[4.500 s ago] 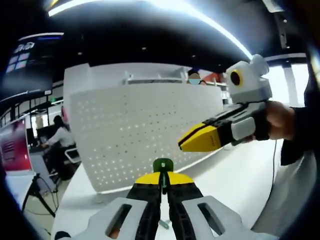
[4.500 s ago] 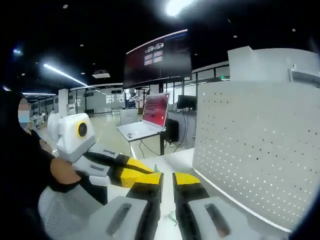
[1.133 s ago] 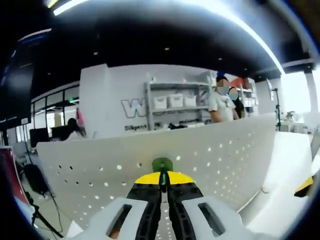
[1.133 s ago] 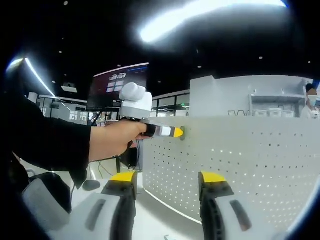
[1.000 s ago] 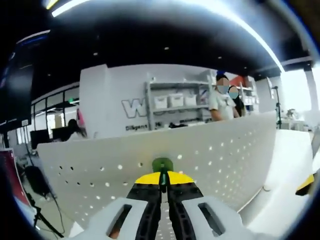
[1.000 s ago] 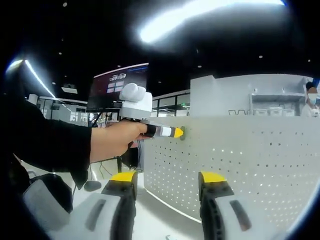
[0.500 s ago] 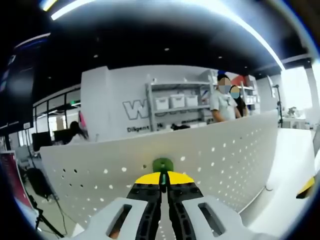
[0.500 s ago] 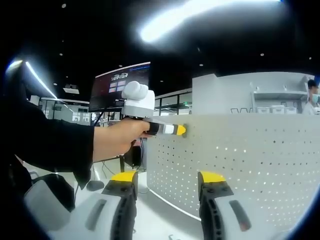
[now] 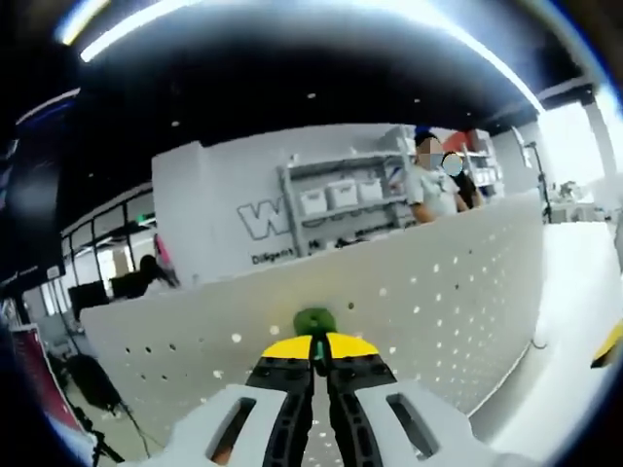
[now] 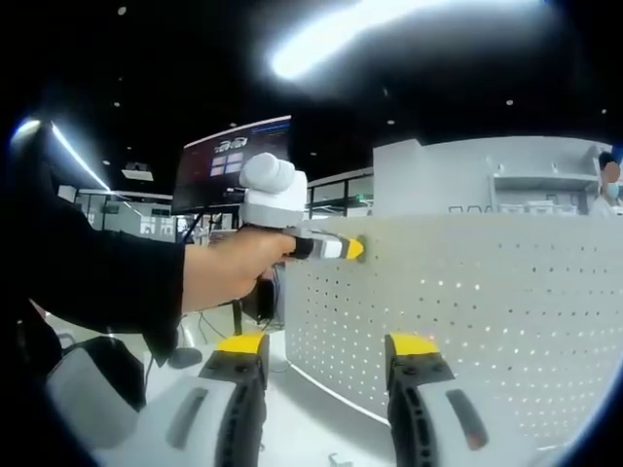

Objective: Insert the hook assembly into the mounting plate slot until the hook locks in place.

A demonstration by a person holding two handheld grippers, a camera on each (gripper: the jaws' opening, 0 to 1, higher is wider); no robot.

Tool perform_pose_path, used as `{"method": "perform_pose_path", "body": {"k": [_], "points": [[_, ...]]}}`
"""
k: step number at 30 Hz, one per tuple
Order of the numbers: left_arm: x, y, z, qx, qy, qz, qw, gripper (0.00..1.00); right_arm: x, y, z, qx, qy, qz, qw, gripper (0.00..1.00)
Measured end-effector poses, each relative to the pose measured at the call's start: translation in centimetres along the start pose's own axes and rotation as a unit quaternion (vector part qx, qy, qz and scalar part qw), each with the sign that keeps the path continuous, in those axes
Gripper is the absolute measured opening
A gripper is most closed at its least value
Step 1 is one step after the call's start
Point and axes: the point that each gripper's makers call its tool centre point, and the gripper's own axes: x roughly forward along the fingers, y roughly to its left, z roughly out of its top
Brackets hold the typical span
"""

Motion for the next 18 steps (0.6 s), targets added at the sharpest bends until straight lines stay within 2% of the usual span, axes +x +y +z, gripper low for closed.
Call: {"method": "perform_pose_path", "body": {"k": [6,7,13,15,18], "points": [[0.05,-0.26,0.08,0.034,0.002,0.016,0.9993,0.05,0.07,-0.02,-0.24,0.000,0.004,0.001,1.0000,0.45],[0.04,-0.20,0.17,0.062,0.003,0.023,0.9978,0.05,0.06,-0.02,-0.24,0.001,0.004,0.001,1.0000,0.45],[-0.04,-0.63,0.10,0.128,0.006,0.040,0.9910,0.06,0.03,-0.08,-0.13,0.001,0.002,0.000,1.0000,0.45],[0.00,-0.81,0.02,0.133,0.007,0.040,0.9903,0.06,0.00,-0.14,-0.12,0.002,0.002,-0.001,1.0000,0.45],[-0.04,-0.50,0.12,0.120,0.005,0.041,0.9919,0.06,-0.04,-0.26,-0.12,0.002,0.001,-0.002,1.0000,0.45]]}}
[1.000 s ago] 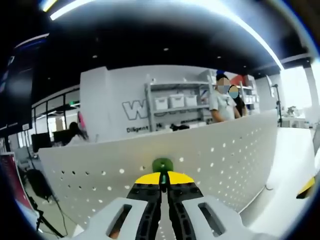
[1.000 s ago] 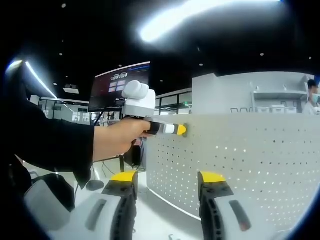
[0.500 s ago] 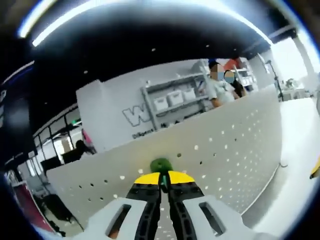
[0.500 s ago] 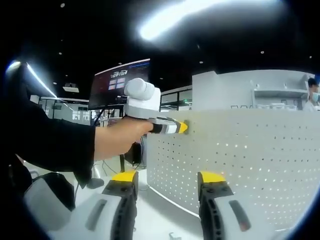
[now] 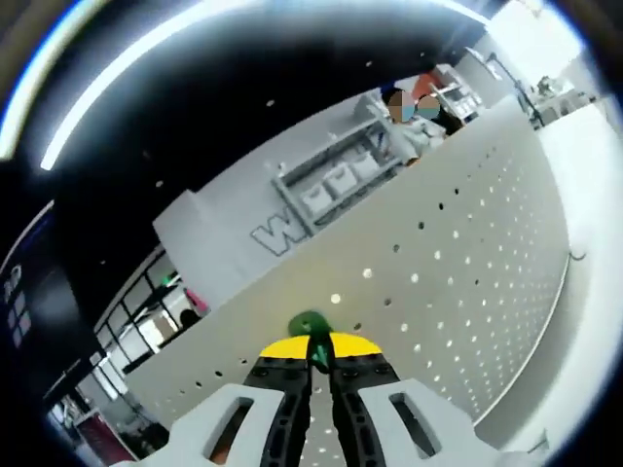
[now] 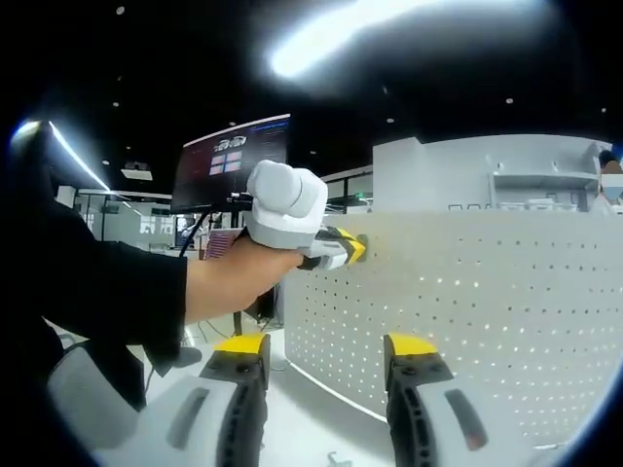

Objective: Insert the hook assembly into the mounting plate slot until the hook locks in place.

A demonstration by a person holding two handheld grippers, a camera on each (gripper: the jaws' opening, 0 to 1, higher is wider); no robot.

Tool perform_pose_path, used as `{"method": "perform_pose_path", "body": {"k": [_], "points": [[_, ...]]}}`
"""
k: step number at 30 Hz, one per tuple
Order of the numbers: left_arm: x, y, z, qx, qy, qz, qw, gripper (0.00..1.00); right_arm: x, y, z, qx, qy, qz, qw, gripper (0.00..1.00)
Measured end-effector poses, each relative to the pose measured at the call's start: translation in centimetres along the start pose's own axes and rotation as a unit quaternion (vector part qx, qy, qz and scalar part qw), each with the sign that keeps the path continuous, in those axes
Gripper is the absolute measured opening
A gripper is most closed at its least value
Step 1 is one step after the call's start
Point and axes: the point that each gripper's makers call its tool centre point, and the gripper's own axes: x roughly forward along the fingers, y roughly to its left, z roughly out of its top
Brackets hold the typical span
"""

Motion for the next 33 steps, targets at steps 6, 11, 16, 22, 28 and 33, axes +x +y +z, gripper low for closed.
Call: {"method": "perform_pose_path", "body": {"k": [6,11,16,22,28,33], "points": [[-0.06,0.18,-0.07,-0.040,-0.011,-0.008,0.9991,0.06,-0.01,0.06,0.05,0.000,-0.001,0.001,1.0000,0.45],[-0.19,0.45,-0.22,-0.114,-0.017,-0.020,0.9931,0.07,-0.02,0.13,0.03,0.000,0.000,0.002,1.0000,0.44],[-0.12,0.49,-0.35,-0.202,-0.023,-0.030,0.9787,0.07,-0.03,0.14,0.14,0.000,-0.001,0.002,1.0000,0.44],[-0.06,0.41,-0.33,-0.205,-0.023,-0.033,0.9780,0.08,-0.07,-0.02,0.25,0.000,-0.002,0.001,1.0000,0.44],[-0.08,0.18,-0.46,-0.204,-0.018,-0.039,0.9780,0.08,-0.03,-0.01,0.15,-0.001,0.000,0.001,1.0000,0.44],[-0.25,0.09,-0.64,-0.204,-0.015,-0.040,0.9780,0.13,-0.01,0.08,0.10,-0.002,0.001,0.002,1.0000,0.44]]}}
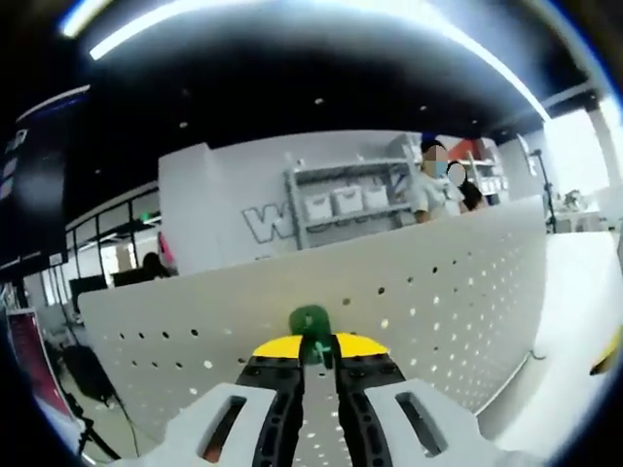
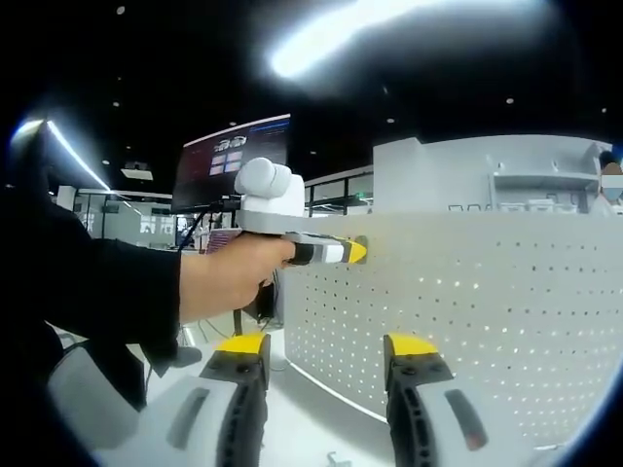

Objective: Insert the hook assembly into the mounting plate slot until the hook locks in place.

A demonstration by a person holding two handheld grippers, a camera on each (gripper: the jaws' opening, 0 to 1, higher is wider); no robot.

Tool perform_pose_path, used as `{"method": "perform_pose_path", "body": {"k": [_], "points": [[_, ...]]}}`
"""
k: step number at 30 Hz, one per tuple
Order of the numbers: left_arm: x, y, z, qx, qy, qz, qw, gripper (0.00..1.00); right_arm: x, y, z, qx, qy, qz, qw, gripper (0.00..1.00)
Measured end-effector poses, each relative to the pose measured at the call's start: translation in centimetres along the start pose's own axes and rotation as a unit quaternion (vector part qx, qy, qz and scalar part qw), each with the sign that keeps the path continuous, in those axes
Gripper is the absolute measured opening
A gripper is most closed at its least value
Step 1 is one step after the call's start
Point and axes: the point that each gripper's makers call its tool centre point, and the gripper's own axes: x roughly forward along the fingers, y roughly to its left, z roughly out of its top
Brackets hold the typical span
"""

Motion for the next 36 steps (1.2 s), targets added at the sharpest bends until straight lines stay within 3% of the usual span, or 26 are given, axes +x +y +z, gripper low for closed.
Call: {"method": "perform_pose_path", "body": {"k": [15,36], "points": [[-1.9,-0.6,-0.5,0.001,0.001,-0.019,0.9998,0.22,0.1,0.1,-0.4,-0.004,0.007,0.001,1.0000,0.44],[-5.7,-1.5,0.0,-0.013,-0.014,-0.052,0.9984,0.29,0.4,-0.3,-1.8,-0.009,0.028,-0.004,0.9996,0.44]]}}
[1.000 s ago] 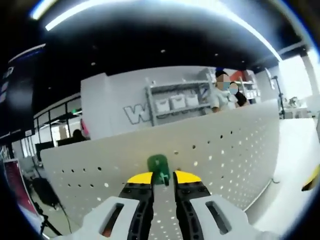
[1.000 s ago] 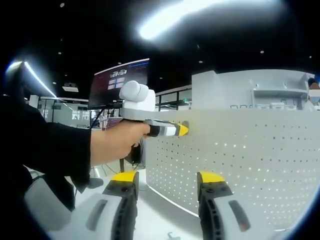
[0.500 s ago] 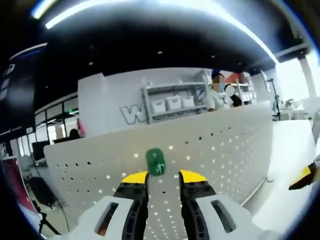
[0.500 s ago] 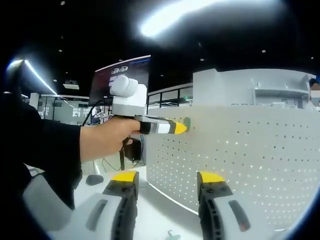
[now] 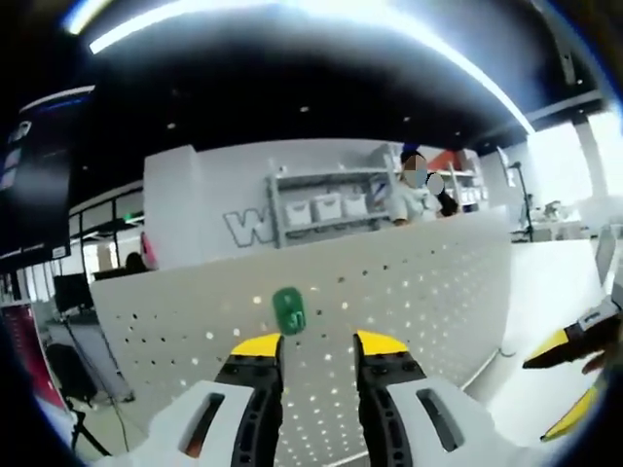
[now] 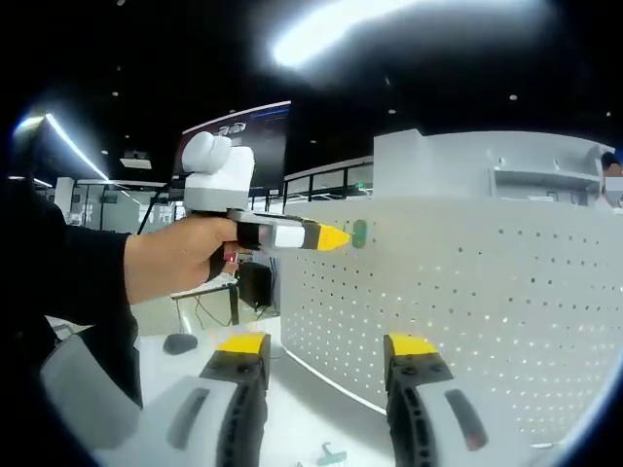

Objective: Insert the hook assembly into the mounting plate slot until the hook locks in place.

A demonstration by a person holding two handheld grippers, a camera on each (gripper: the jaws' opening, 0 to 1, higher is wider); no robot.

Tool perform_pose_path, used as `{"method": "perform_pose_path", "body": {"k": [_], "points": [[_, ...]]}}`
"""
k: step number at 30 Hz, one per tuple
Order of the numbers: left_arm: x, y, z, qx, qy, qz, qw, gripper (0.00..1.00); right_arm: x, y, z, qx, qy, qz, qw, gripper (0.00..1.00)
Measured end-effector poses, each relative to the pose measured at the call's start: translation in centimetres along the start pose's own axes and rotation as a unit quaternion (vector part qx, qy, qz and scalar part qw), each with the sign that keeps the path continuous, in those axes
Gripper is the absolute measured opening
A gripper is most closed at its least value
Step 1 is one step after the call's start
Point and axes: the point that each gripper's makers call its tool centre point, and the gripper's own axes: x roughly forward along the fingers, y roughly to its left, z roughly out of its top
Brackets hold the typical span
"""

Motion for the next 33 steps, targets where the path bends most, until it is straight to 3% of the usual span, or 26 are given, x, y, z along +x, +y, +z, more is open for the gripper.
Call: {"method": "perform_pose_path", "body": {"k": [13,33], "points": [[-2.5,-0.7,-1.1,-0.006,-0.005,-0.009,0.9999,0.29,0.3,-0.6,-0.8,0.002,0.010,-0.005,0.9999,0.44],[-6.0,-1.5,-6.8,-0.040,0.016,-0.017,0.9989,0.28,1.1,-1.7,-4.0,0.010,0.049,-0.019,0.9986,0.42]]}}
